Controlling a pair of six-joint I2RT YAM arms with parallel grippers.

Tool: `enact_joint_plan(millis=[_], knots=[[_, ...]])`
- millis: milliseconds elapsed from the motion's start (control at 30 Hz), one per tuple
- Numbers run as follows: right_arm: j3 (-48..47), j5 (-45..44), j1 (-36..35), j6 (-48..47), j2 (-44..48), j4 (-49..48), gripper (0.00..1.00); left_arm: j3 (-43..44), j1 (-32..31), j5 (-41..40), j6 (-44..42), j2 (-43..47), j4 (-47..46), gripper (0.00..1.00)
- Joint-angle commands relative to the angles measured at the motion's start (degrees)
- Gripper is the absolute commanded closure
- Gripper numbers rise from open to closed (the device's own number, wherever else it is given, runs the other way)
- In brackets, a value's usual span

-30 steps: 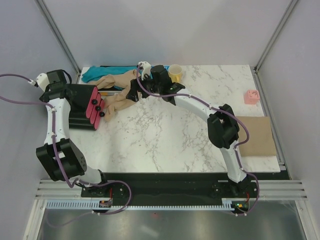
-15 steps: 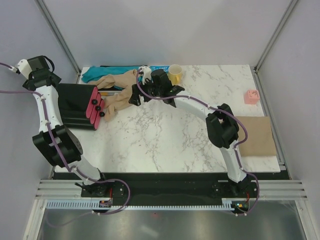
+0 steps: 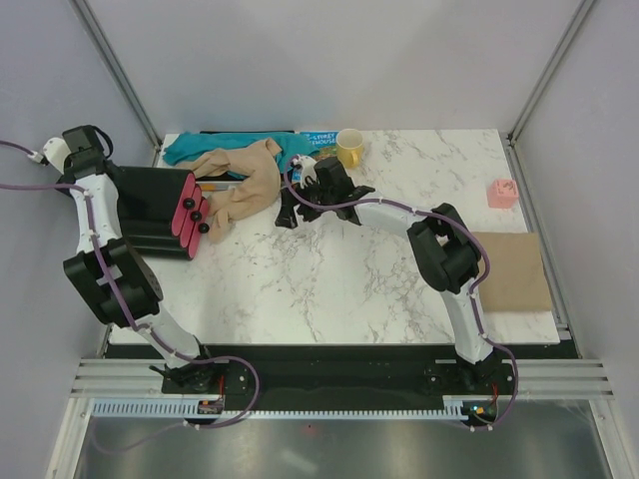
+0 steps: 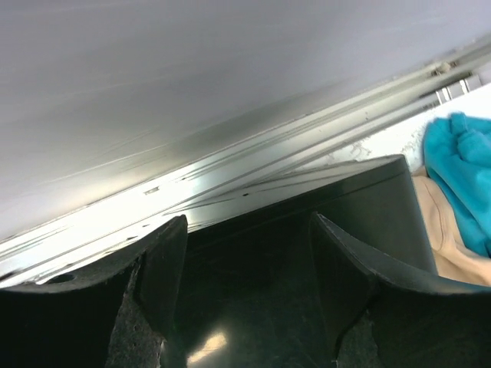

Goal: Fold and stack the t-shirts

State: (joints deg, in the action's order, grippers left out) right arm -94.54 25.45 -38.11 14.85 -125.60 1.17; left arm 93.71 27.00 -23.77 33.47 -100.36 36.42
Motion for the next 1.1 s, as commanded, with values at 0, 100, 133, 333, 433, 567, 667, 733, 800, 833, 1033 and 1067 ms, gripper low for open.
enact_joint_plan(millis=[0,100,133,333,433,567,667,733,800,833,1033,1067], knots=[[0.3,3.1,0.1,1.0,1.9,-4.1,0.02,-4.7,0.9,-4.8,6.6,3.9,-1.2,0.28],[0.9,3.2,0.1,0.5,2.6,-4.1,0.02,-4.6,1.7,-4.9,8.3,2.7,-1.2,0.28],[1.0,3.2,0.5,0.4,2.7,-4.1,0.02,-4.2,1.8,-4.4,8.3,2.1,-1.3,0.29],[0.8,3.2,1.1,0.4,2.6,-3.8,0.02,-2.2,1.9,-1.7,7.0,-3.9,-0.9,0.29],[0.4,3.5,1.1,0.7,1.8,-3.6,0.02,-2.6,1.9,1.8,7.0,-6.2,-1.0,0.30],[-1.3,3.6,1.1,1.1,0.3,-3.5,0.02,-1.4,1.6,7.1,7.2,-8.6,-1.0,0.33],[-4.6,3.5,1.0,2.9,-2.4,-3.9,0.02,-2.0,1.0,9.3,6.4,-8.5,-0.9,0.40],[-7.1,5.1,0.9,4.7,-5.3,-5.5,0.06,-3.3,0.0,9.5,5.7,-8.1,-0.8,0.45],[-11.3,6.2,0.4,7.2,-7.5,-6.9,0.19,-4.3,-1.1,9.5,4.8,-7.4,-0.9,0.54],[-12.3,6.7,-0.2,7.8,-8.9,-7.3,0.30,-4.6,-2.2,9.4,4.5,-7.3,-0.9,0.59],[-13.3,5.7,-2.4,9.9,-10.5,-11.3,0.77,-6.2,-7.5,6.1,2.7,-5.4,-0.5,0.86],[-13.3,5.7,-2.5,9.8,-10.7,-11.5,0.77,-6.3,-8.2,5.6,2.2,-5.3,-0.2,0.90]])
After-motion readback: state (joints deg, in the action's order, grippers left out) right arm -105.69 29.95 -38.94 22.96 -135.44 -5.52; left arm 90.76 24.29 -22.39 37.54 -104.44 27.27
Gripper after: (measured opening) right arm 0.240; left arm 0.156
